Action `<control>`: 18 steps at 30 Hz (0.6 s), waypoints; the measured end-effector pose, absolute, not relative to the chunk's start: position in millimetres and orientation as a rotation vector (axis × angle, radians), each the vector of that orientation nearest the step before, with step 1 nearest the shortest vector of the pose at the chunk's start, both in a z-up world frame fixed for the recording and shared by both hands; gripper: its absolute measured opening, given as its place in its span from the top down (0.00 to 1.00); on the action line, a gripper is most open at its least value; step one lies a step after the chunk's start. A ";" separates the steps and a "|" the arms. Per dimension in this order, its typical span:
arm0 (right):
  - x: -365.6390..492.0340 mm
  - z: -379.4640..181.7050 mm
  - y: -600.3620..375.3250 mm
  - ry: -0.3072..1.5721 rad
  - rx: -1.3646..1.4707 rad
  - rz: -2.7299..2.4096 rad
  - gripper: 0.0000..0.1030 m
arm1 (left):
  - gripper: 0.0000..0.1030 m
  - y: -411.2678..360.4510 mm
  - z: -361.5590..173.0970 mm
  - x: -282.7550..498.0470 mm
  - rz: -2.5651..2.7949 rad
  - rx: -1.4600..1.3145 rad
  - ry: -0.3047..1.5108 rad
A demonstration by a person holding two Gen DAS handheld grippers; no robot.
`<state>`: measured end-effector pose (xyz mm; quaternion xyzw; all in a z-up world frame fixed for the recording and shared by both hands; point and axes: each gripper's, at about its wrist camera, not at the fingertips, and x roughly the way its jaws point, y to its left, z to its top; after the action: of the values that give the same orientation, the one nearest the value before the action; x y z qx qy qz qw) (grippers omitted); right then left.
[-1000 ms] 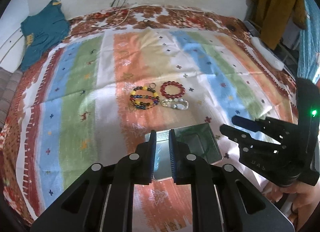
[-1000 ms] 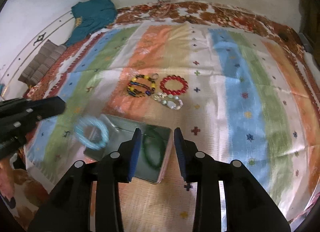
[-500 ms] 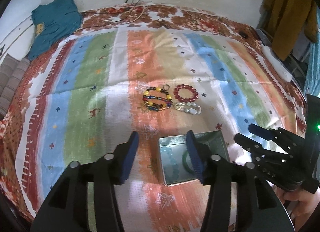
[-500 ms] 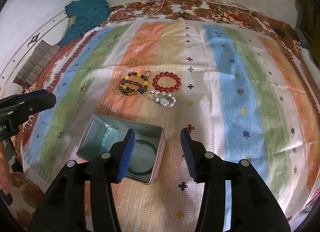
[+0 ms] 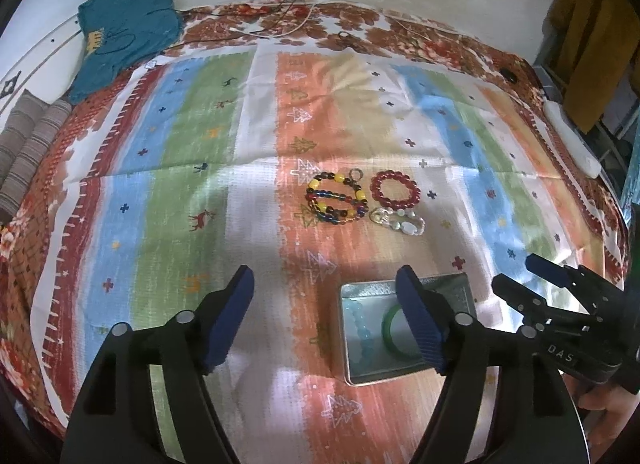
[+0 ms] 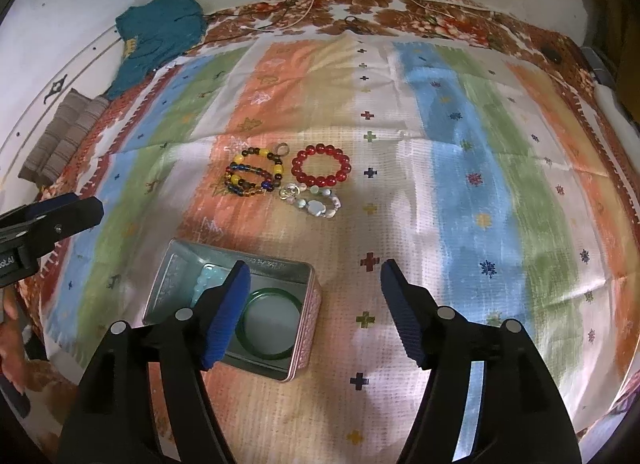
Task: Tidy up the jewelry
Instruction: 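Move both open tools back toward the remaining bracelets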
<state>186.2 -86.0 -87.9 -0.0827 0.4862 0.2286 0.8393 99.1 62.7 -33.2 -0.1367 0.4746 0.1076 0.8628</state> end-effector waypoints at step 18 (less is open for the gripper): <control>213.1 -95.9 -79.4 1.045 -0.198 0.464 0.26 | 0.21 63.8 -46.8 125.7 0.257 -0.223 1.039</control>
<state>213.1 -79.4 -95.9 -0.0935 0.4936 0.2193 0.8364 125.7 63.8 -46.8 -0.1058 0.4941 0.1223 0.8542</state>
